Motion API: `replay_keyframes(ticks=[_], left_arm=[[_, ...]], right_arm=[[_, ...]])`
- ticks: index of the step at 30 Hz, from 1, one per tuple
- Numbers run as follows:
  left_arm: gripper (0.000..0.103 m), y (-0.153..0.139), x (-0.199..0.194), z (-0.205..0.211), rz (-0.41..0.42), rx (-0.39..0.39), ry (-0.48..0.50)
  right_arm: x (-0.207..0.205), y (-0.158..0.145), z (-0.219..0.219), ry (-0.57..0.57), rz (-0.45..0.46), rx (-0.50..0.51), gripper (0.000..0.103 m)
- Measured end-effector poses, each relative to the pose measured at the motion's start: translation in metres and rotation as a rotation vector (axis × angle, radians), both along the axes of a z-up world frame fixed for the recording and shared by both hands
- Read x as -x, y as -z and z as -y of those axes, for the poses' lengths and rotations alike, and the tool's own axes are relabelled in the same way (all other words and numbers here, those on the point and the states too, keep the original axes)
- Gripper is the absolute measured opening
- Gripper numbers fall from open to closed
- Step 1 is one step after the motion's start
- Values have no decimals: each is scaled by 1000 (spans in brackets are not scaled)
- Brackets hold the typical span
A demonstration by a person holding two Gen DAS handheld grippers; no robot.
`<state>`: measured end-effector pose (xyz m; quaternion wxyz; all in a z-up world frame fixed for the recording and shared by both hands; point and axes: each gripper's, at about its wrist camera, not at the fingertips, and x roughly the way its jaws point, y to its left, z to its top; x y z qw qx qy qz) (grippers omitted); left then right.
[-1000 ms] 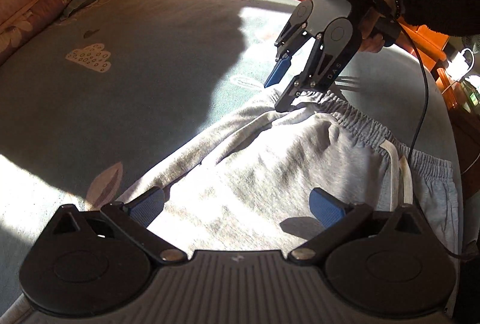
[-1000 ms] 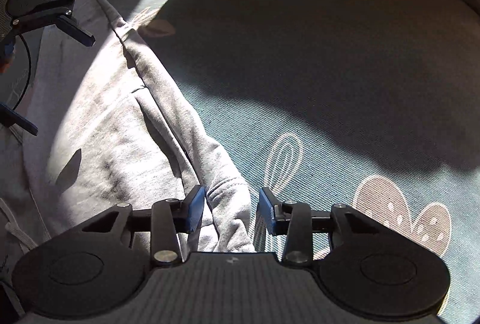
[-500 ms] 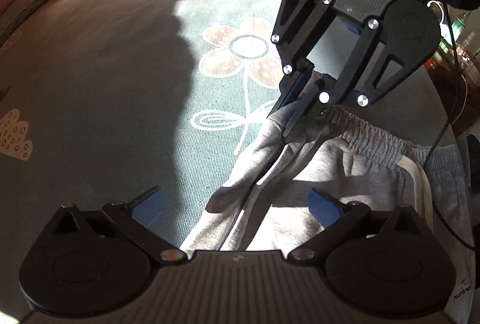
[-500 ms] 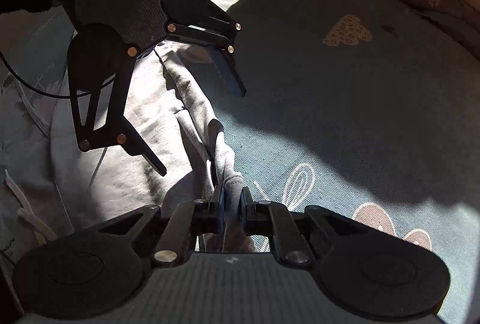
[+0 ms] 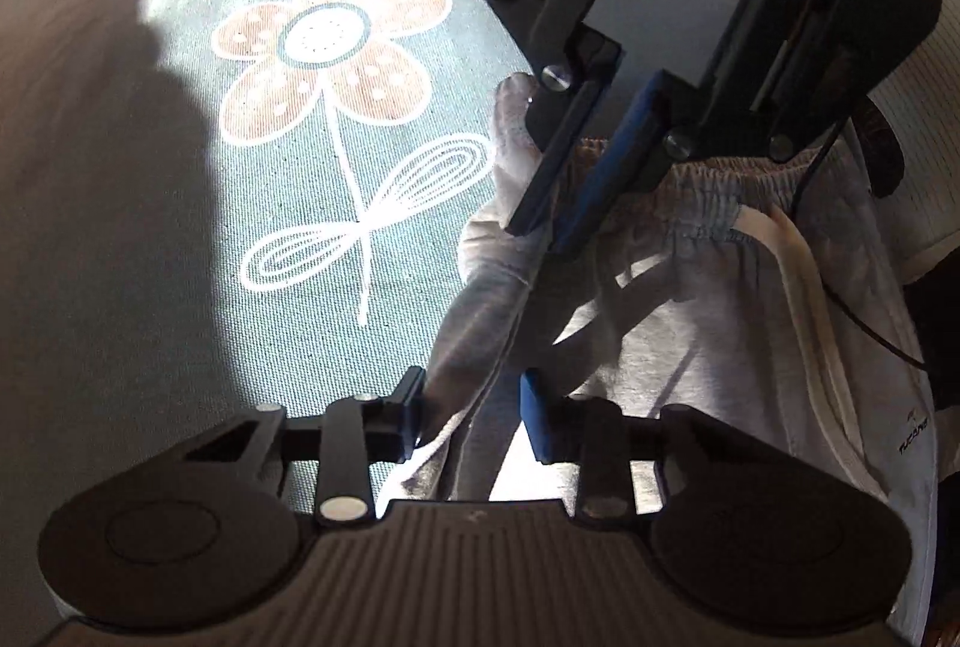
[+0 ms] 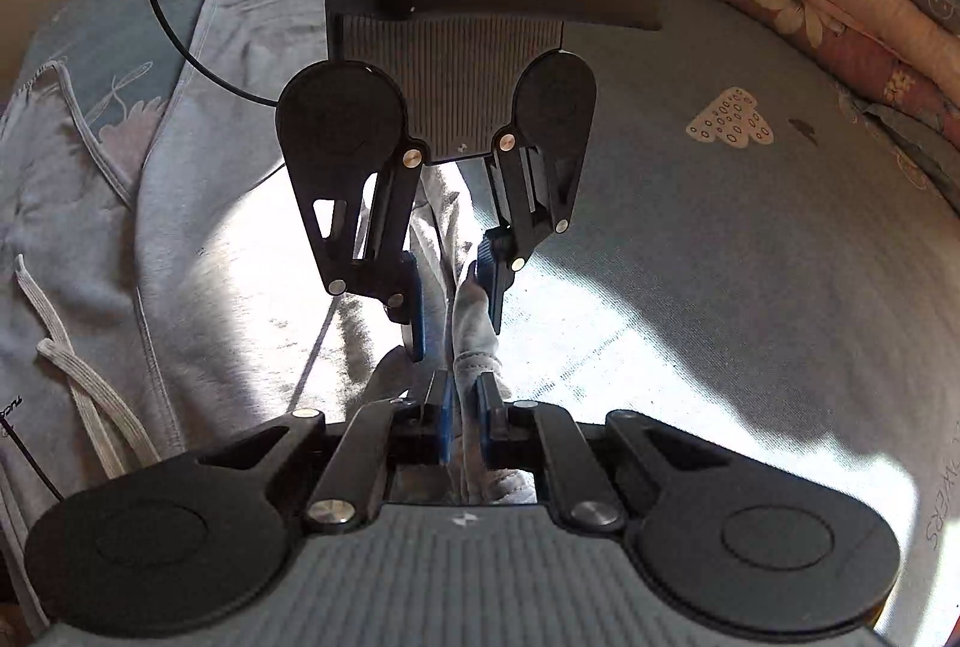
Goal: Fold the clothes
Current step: 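Lift the waistband with both grippers and fold it toward the cuff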
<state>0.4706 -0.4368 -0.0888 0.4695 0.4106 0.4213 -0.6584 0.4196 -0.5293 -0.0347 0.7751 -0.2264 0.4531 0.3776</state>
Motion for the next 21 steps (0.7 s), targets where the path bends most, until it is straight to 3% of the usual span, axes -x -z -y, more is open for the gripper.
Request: replay_keyframes(ticks=[2,4,5,6,8,16,18,19,20,21], left_arm=[[23,-2,-3,-2,-10,11,-22],[23,-4,-5,-5,-26,23,-35],[23,-5,-4,-6,-28,27,-35],[23,-5,-3,-7,-27,29,-35],[23,-8,3,-8,-15,37,-14],[23,-23,20,-23,15,77,54],[23,-23,22,-24,21,84,54],[23,-21,23,-24,24,85,51],[23,-21,23,-24,38,89,48],[23,-22,23,-26,55,93,44]], right_arm=[[-1,1,3,9,8,5,15],[-7,4,5,9,7,7,36],[-10,6,6,8,4,7,51],[-13,8,7,6,2,8,57],[-19,12,8,3,-2,9,61],[-48,47,-17,-164,-178,2,62],[-49,52,-23,-195,-241,-7,57],[-49,53,-25,-197,-255,-7,51],[-49,53,-26,-189,-256,0,28],[-48,52,-27,-179,-237,15,18]])
